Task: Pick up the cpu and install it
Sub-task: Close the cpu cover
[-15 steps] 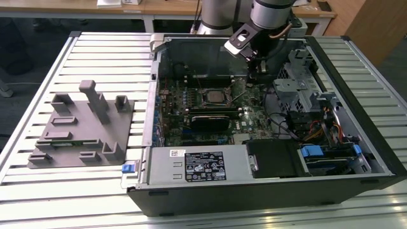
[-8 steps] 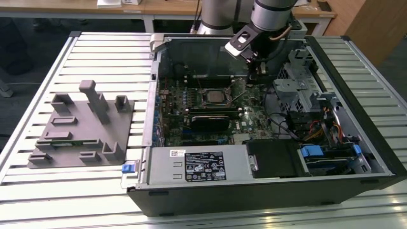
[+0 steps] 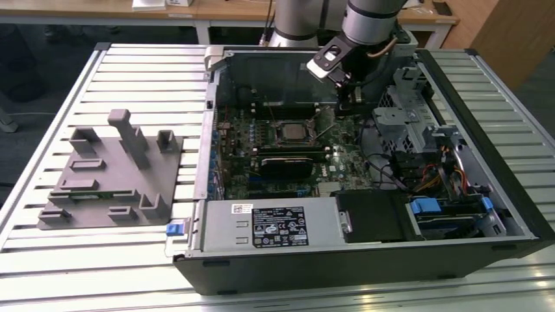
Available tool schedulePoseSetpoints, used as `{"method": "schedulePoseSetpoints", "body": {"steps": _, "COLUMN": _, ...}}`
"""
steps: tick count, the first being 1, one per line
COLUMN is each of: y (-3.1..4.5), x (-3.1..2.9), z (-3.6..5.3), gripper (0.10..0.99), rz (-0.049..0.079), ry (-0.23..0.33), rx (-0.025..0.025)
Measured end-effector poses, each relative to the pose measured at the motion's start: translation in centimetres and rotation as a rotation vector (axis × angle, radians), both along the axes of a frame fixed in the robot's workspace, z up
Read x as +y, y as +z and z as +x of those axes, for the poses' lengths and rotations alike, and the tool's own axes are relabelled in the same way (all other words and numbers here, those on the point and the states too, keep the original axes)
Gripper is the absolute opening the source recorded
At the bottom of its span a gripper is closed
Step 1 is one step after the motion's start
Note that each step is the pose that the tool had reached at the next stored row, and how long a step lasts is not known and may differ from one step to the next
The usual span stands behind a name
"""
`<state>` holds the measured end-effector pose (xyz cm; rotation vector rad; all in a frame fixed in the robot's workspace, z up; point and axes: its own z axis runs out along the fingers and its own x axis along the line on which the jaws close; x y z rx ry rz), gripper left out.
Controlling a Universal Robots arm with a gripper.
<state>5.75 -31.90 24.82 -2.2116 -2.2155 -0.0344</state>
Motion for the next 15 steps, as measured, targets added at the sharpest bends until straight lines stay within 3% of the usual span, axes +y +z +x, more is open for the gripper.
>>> {"method": "schedulePoseSetpoints", "body": {"steps": 15, "y": -0.04, "x": 0.00, "z": -1.54, "gripper": 0.118, "rz": 0.000, "ry": 0.000, "rx": 0.0000}}
